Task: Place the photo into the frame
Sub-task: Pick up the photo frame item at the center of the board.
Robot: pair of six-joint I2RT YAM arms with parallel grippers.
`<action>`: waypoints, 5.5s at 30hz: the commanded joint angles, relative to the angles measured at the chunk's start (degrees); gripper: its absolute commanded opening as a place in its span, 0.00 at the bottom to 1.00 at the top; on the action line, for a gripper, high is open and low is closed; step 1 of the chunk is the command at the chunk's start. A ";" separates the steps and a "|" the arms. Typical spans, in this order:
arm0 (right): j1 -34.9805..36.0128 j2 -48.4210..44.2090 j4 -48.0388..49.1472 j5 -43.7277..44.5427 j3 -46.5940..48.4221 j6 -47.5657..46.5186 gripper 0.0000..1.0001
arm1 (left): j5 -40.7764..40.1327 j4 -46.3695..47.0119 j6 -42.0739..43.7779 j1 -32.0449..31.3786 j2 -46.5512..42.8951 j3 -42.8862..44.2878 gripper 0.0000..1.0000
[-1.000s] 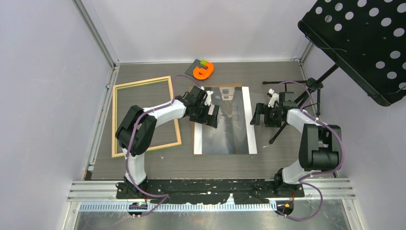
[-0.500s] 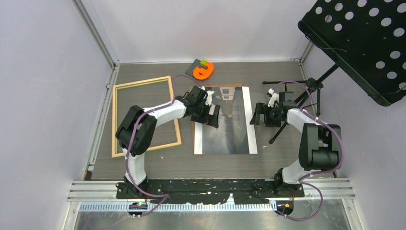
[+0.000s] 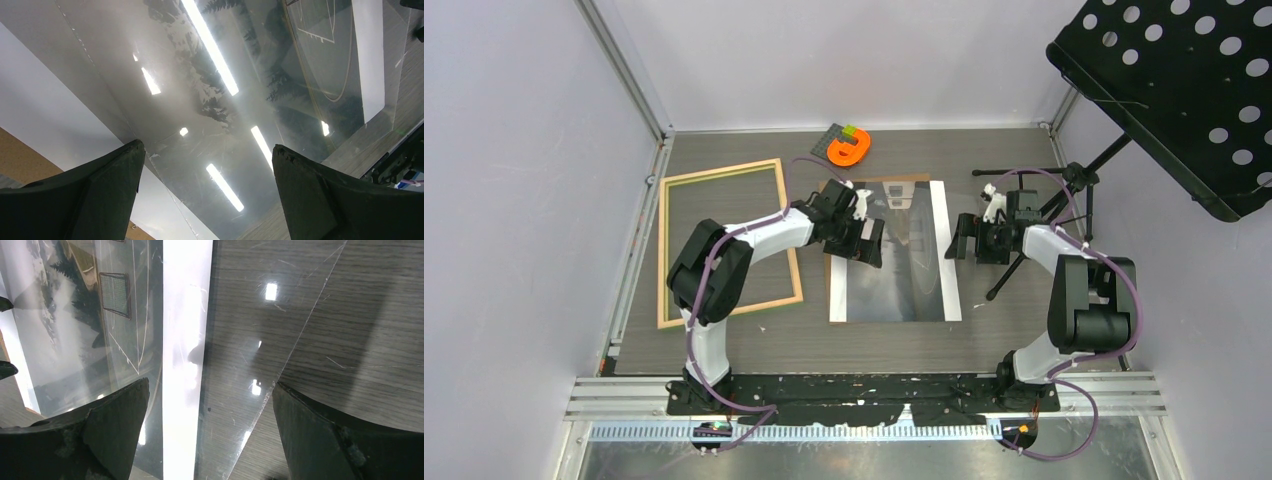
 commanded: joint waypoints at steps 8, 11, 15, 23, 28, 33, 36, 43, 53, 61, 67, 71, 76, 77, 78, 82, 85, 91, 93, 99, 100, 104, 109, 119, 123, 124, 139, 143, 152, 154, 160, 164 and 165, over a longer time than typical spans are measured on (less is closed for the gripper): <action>0.38 0.22 -0.33 -7.63 0.24 0.61 0.94 | 5.96 4.40 -2.63 -0.71 1.89 -1.46 0.99; 0.31 -2.92 0.44 -11.88 -0.09 1.17 0.91 | 6.00 4.56 -2.67 -0.66 1.90 -1.70 0.99; -0.35 -7.57 2.27 -17.80 -0.86 2.15 0.87 | 6.01 4.97 -2.45 -0.57 1.78 -2.01 0.99; -1.45 -15.37 5.14 -26.77 -2.72 3.63 0.82 | 6.92 5.61 -2.34 -0.48 1.91 -2.41 0.99; -1.46 -16.31 5.42 -27.62 -3.25 3.55 0.77 | 7.12 5.83 -2.15 -0.49 1.67 -2.51 0.99; -1.55 -14.27 5.09 -27.64 -3.50 2.27 0.74 | 7.36 6.12 -1.88 -0.47 1.39 -2.67 0.99; -1.63 -13.16 5.08 -28.03 -3.46 1.89 0.72 | 7.84 6.38 -1.88 -0.48 1.28 -2.80 0.99; -1.65 -11.48 4.92 -25.60 -3.00 2.46 0.62 | 7.83 6.46 -1.80 -0.50 1.24 -2.98 0.99; -1.64 -11.96 0.79 -23.38 0.69 1.25 0.23 | 6.94 5.95 -1.45 0.58 -1.13 -2.82 0.99; -1.64 -15.18 0.12 -26.78 6.07 3.42 0.06 | 7.69 4.74 -0.06 5.44 -9.66 -2.09 0.99; -1.49 -18.80 7.80 -30.35 6.72 11.99 0.06 | 7.40 2.60 4.05 12.82 -18.38 -2.98 0.99; -0.85 -20.21 14.15 -32.02 5.85 18.08 0.06 | 7.06 0.03 6.18 16.92 -22.94 -3.68 0.99; 0.92 -21.26 25.03 -32.77 4.11 26.11 0.06 | 7.79 -1.20 5.24 23.88 -28.63 -6.69 0.99; 1.86 -21.24 25.71 -32.62 4.21 27.55 0.06 | 7.93 -1.28 5.11 25.42 -29.60 -7.40 0.99; 2.26 -21.06 26.55 -32.11 4.50 28.19 0.06 | 7.94 -1.50 5.14 26.86 -30.62 -7.93 0.99; 4.15 -20.35 28.55 -29.95 4.65 31.38 0.06 | 7.95 -2.09 6.08 30.41 -33.68 -10.10 0.99; 4.25 -19.58 28.41 -28.72 4.34 31.45 0.06 | 8.03 -1.52 6.38 30.55 -35.18 -11.91 0.99; 4.25 -15.05 22.05 -25.95 2.41 23.70 0.06 | 10.53 -0.06 4.47 30.54 -34.69 -13.72 0.99; 4.25 -12.70 21.26 -25.98 1.18 21.67 0.06 | 10.95 0.59 3.93 30.55 -34.23 -14.23 0.99; 3.51 -3.89 20.83 -26.10 -1.40 15.98 0.06 | 11.23 4.59 1.67 27.93 -30.40 -14.73 0.99; 3.23 -3.01 20.84 -25.98 -1.49 15.59 0.06 | 10.67 4.73 1.53 26.67 -29.06 -14.23 0.99; 2.60 1.02 20.00 -25.12 -1.42 13.61 0.08 | 9.87 5.77 -0.11 20.91 -21.34 -11.62 0.99; 1.63 4.29 17.41 -24.05 -0.90 11.27 0.26 | 10.21 10.07 -2.54 14.92 -11.60 -8.57 0.99; -0.67 8.31 14.47 -23.90 0.18 8.23 0.44 | 9.48 14.85 -9.73 8.58 -1.26 -7.84 0.99; -0.98 8.09 14.32 -24.18 0.09 8.17 0.47 | 8.10 13.48 -9.35 8.02 -0.37 -7.06 0.99; -1.05 8.07 14.16 -24.28 0.19 8.11 0.49 | 7.81 12.98 -9.12 7.91 -0.13 -6.81 0.99; -2.00 7.16 11.73 -24.52 2.22 7.10 0.67 | 5.23 11.36 -7.51 7.53 0.18 -7.23 0.99; -2.89 6.91 10.02 -24.25 3.55 6.03 0.66 | 5.14 11.21 -7.19 7.53 0.29 -7.28 0.99; -4.18 7.87 5.35 -25.09 6.00 2.32 0.65 | 5.04 11.09 -7.07 7.53 0.58 -7.01 0.99; -4.17 8.22 5.16 -25.70 5.89 2.28 0.65 | 5.04 10.96 -7.07 7.53 0.66 -6.85 0.99; -4.09 9.38 6.86 -28.46 5.05 3.45 0.59 | 4.95 10.82 -6.94 7.57 0.60 -6.53 0.99; -3.53 9.74 7.88 -31.71 4.83 4.40 0.56 | 5.20 10.83 -6.90 7.46 0.79 -6.40 0.99; -3.42 9.60 7.95 -32.59 4.79 4.53 0.56 | 5.27 10.82 -6.88 7.44 0.83 -6.30 0.99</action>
